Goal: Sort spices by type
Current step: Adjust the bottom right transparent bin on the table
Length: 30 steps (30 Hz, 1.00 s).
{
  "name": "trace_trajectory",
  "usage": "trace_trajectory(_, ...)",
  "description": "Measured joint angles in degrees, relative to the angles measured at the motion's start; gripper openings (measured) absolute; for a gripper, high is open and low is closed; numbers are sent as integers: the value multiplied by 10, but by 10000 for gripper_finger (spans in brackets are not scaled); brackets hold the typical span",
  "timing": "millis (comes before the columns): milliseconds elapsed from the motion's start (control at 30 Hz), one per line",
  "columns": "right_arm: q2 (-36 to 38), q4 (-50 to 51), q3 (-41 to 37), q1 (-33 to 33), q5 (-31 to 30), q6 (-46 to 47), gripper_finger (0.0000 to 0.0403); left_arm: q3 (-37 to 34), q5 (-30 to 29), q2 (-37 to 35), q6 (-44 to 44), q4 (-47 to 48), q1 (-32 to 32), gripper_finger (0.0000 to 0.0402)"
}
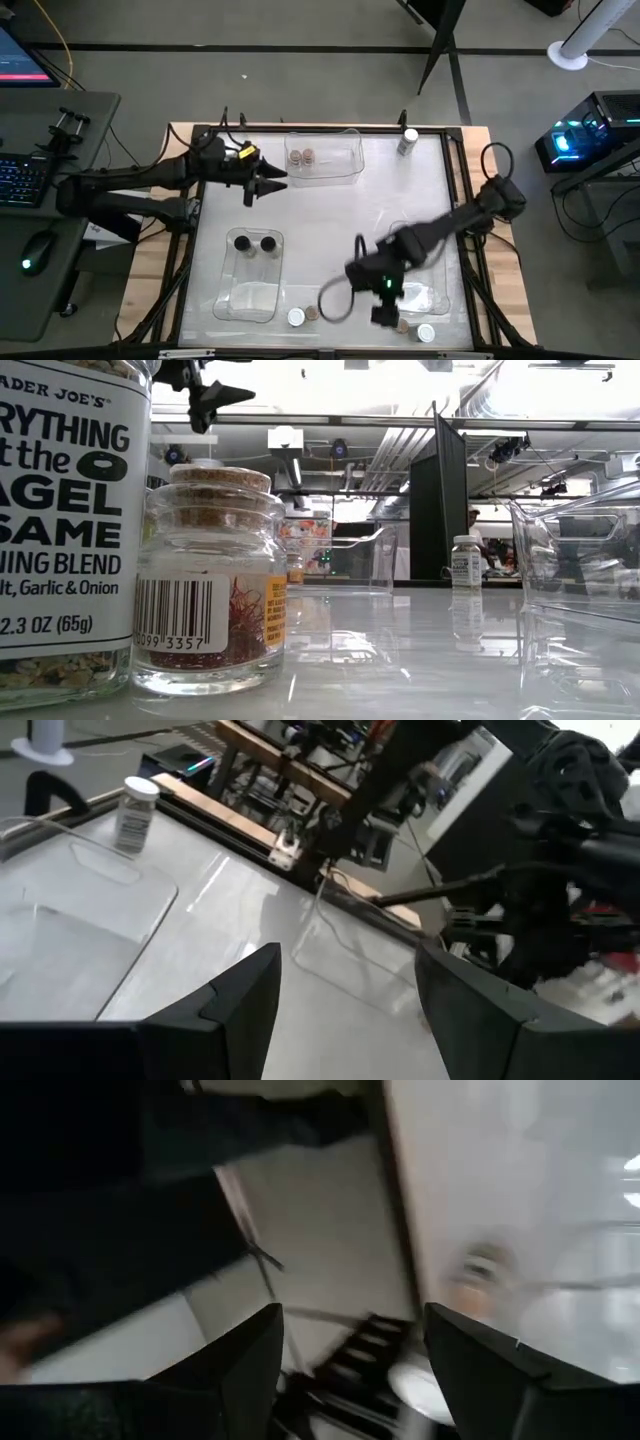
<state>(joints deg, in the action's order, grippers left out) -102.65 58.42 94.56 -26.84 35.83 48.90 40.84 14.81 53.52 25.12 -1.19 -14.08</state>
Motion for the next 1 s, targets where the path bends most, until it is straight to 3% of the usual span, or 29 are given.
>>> trace_trajectory(100, 0, -58, -14, -45, -47, 104, 236, 0, 0, 0, -24, 8, 10, 218)
trace_trajectory(200, 0, -45, -30, -77, -110, 181, 235, 0, 0, 0, -29, 9, 16, 218)
trace_trajectory(300, 0, -42, -53, -98, -134, 230, 235, 0, 0, 0, -28, 9, 18, 218)
trace_trajectory(533, 0, -65, -122, -121, -135, 232, 231, 0, -5, 0, -27, 9, 18, 218)
trace_trajectory(767, 0, -96, -155, -113, -146, 217, 191, 0, -33, 0, -27, 9, 18, 218)
trace_trajectory(1000, 0, -30, -156, -93, -179, 150, 177, 0, -34, 0, -17, 9, 18, 218)
